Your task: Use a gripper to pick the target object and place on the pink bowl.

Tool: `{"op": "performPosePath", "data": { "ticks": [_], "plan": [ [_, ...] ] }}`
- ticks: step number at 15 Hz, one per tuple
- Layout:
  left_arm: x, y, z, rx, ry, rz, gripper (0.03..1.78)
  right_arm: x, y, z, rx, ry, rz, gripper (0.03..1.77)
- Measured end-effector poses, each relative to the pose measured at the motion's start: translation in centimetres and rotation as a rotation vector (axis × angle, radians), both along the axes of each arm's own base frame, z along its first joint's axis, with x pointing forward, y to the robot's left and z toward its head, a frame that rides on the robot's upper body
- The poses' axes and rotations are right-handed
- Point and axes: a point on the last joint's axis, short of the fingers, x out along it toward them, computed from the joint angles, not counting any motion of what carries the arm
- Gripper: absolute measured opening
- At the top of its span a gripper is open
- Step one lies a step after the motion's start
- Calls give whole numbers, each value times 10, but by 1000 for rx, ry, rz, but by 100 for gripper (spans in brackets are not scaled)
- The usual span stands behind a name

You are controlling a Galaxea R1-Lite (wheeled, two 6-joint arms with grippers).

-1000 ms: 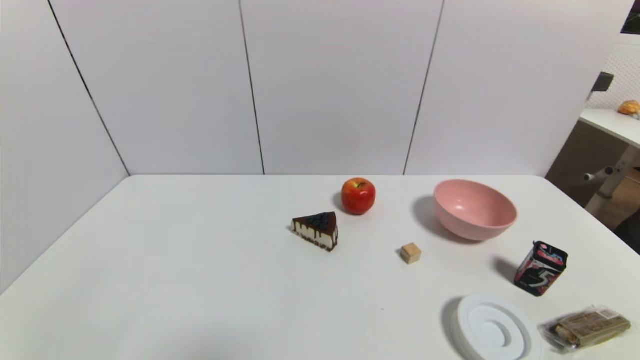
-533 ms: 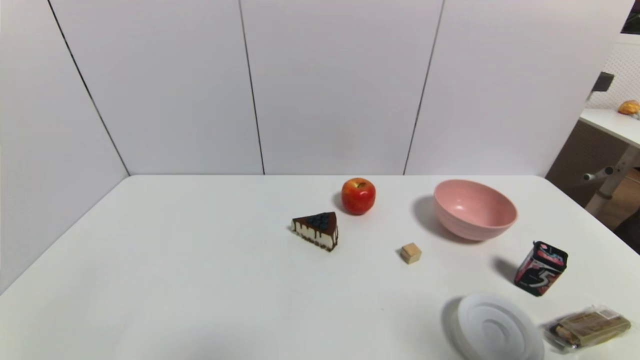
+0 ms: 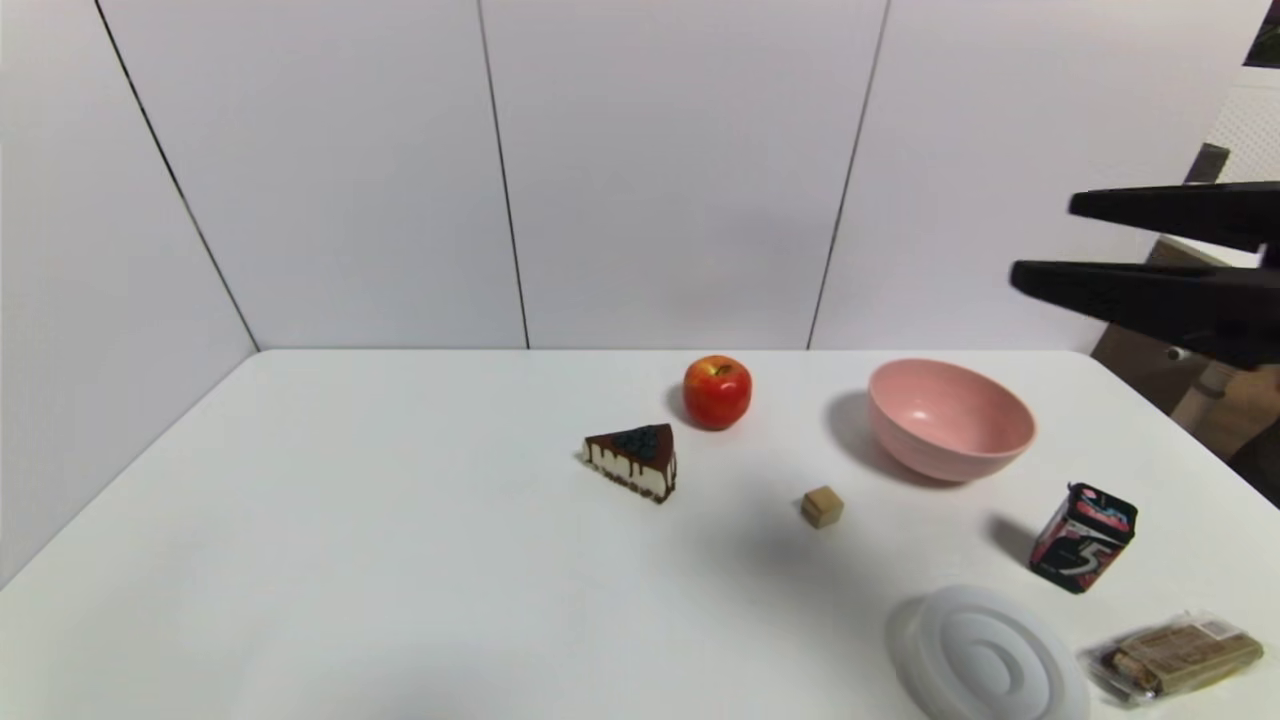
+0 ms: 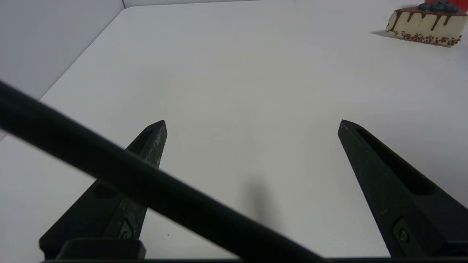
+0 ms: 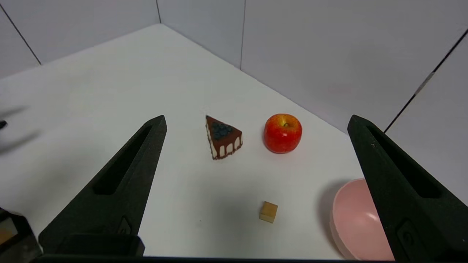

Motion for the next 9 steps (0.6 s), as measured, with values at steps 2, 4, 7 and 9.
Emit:
{"op": "performPosePath", "data": {
  "ticks": [2,4,7,9],
  "plan": [
    [0,0,0,0,0,0,169,25,12,-10,-61,31,13,171],
    [0,0,0,0,0,0,169,48,22,-24,-97,95,18,171],
    [0,0,0,0,0,-1,169,74,34,-53,-150,222,20,171],
    [0,0,0,0,0,0,169,88,39,-72,-198,333,10,171]
  ]
}}
